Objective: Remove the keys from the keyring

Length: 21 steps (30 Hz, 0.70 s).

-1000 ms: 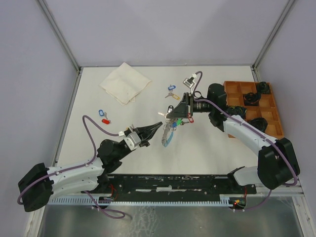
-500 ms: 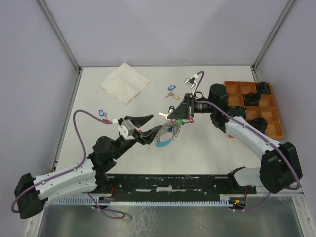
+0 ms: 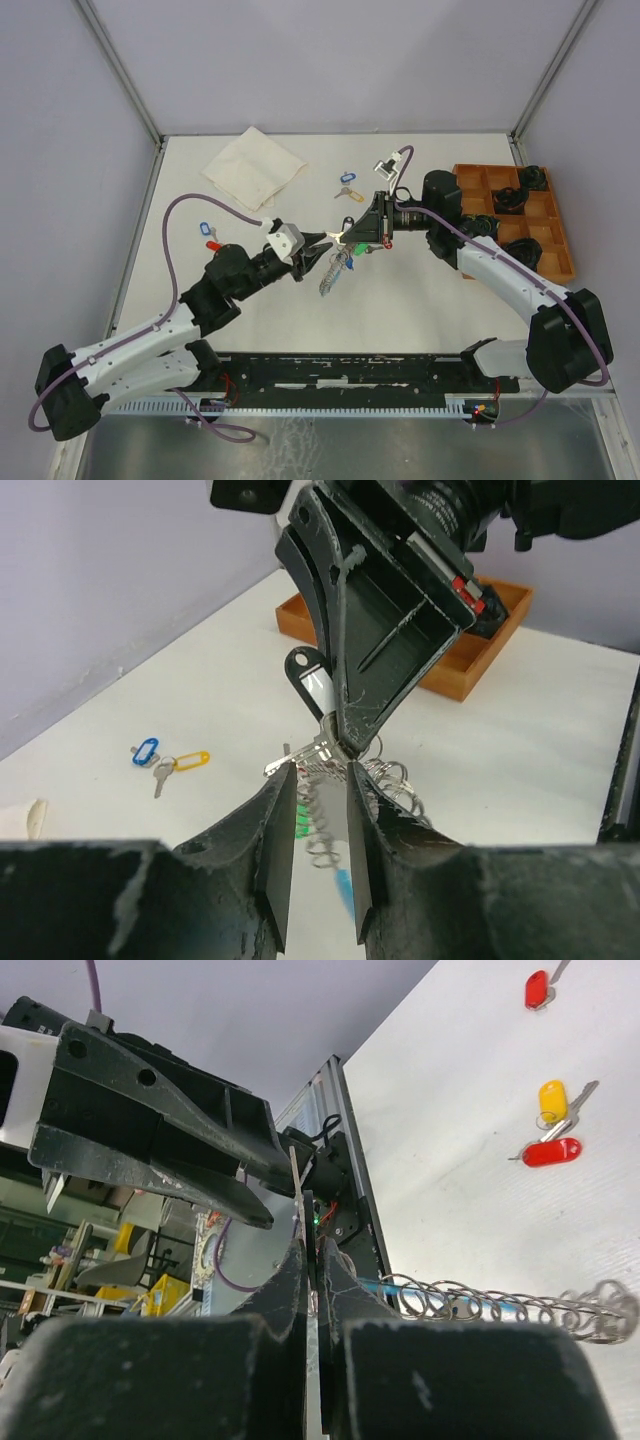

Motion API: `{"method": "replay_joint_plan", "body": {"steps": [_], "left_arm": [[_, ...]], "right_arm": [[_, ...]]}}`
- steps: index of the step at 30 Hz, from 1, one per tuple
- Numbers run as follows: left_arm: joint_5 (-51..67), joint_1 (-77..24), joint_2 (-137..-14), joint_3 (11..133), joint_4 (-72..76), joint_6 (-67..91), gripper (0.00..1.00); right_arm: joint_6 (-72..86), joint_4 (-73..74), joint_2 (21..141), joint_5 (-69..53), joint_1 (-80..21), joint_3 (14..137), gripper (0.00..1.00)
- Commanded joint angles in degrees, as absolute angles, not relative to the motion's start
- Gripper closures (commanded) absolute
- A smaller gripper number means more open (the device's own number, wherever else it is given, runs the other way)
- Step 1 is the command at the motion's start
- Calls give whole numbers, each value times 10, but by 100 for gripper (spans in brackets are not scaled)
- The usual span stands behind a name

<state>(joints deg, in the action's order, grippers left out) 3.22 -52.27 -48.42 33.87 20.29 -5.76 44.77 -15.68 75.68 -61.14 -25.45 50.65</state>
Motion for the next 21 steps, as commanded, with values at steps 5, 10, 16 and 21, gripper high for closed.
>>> {"method": "replay_joint_plan", "body": {"steps": [5, 10, 16, 21], "left_arm": [[164, -465, -518, 319, 268, -127, 67], [218, -454, -550, 323, 293, -123, 67], [228, -454, -541, 295, 338, -96, 64], [220, -453, -520, 272, 350, -76, 61]], "right_arm": [[440, -179, 734, -620, -254, 534, 99], [442, -181, 733, -623, -255, 534, 99], [441, -182, 734, -623, -255, 534, 99], [442, -183, 734, -623, -254, 533, 99]]}}
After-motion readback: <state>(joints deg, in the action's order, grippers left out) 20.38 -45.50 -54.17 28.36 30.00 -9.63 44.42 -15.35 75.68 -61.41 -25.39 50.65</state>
